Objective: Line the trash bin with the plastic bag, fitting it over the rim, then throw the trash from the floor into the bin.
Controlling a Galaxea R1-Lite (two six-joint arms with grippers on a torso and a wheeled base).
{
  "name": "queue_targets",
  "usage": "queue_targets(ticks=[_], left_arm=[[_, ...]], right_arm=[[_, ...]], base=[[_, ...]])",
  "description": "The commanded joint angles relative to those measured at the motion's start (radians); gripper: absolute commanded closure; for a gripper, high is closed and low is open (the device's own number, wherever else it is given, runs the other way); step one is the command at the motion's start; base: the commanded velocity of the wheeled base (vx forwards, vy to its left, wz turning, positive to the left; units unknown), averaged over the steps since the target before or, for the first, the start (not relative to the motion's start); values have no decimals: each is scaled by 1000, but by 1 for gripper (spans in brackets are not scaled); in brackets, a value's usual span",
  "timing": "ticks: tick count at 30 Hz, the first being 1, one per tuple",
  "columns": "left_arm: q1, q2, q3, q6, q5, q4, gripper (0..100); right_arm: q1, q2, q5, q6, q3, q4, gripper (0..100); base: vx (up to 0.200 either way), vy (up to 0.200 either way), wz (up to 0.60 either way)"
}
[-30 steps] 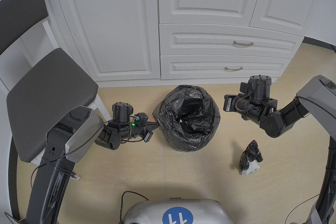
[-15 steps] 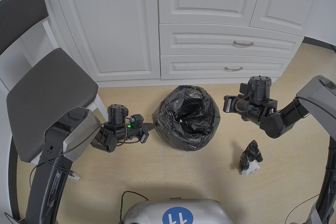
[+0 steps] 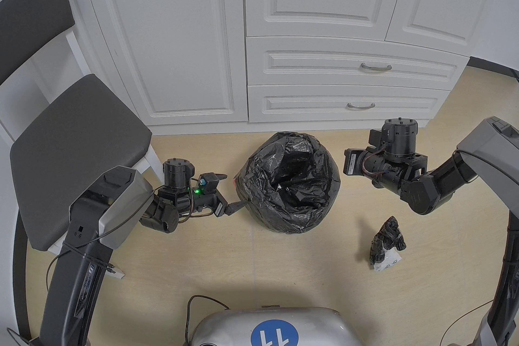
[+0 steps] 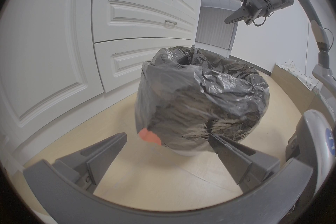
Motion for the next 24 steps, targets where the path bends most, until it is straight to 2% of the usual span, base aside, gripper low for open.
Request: queue_targets(ticks=[1, 5, 11, 12, 21, 24], left_arm=[[-14, 66, -120, 1, -2, 46, 0], [-23, 104, -203, 2, -4, 73, 0], [-23, 115, -215, 10, -35, 72, 0], [-20, 115, -215, 16, -39, 72, 100], [-10, 115, -215, 16, -41, 52, 100], [0, 123, -206, 10, -42, 7, 100]], right_arm=[[-1, 2, 0, 0, 0, -1, 100], [-1, 1, 0, 0, 0, -1, 100], [-1, 1, 0, 0, 0, -1, 100], [-1, 1, 0, 0, 0, -1, 100], [1, 1, 0, 0, 0, -1, 100], [1, 1, 0, 1, 2, 1, 100]], base=[[0, 0, 0], [0, 0, 0], [0, 0, 0], [0, 0, 0], [0, 0, 0], [0, 0, 0]])
